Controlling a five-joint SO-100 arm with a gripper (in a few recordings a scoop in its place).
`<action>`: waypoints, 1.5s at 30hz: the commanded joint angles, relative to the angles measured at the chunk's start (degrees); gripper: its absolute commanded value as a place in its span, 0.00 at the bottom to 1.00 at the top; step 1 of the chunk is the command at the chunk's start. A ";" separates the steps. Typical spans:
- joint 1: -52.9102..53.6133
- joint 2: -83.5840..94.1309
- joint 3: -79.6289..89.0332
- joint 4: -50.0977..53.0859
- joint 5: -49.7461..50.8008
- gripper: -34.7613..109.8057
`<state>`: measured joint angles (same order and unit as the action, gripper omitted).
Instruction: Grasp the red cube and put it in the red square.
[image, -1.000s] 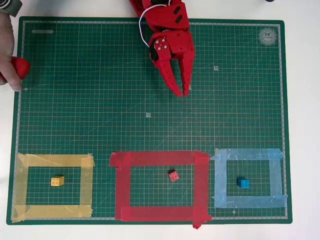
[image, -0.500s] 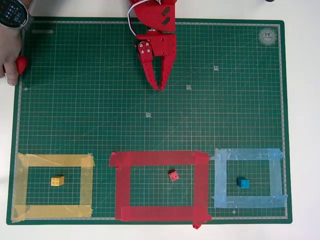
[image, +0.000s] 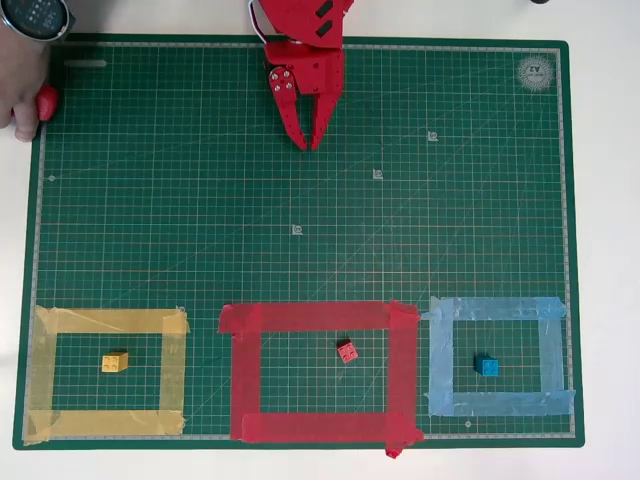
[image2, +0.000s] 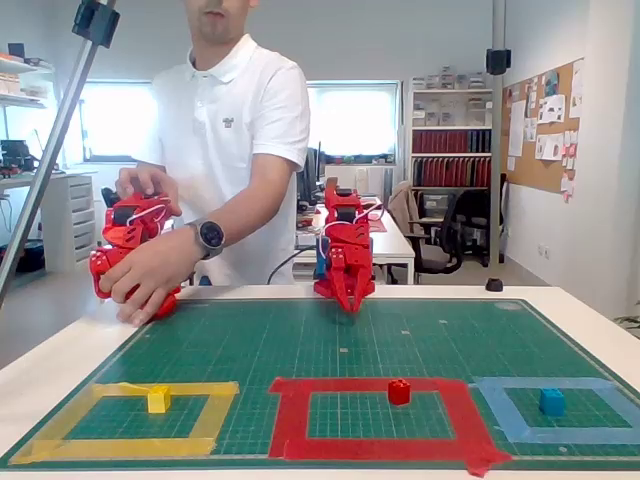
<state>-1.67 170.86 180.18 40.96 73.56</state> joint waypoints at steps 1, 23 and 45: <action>0.53 4.04 0.79 7.29 -0.35 0.25; 0.00 18.37 0.88 27.86 -0.62 0.25; 0.18 21.09 0.88 31.55 -0.53 0.25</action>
<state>-1.49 189.84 180.70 71.46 72.86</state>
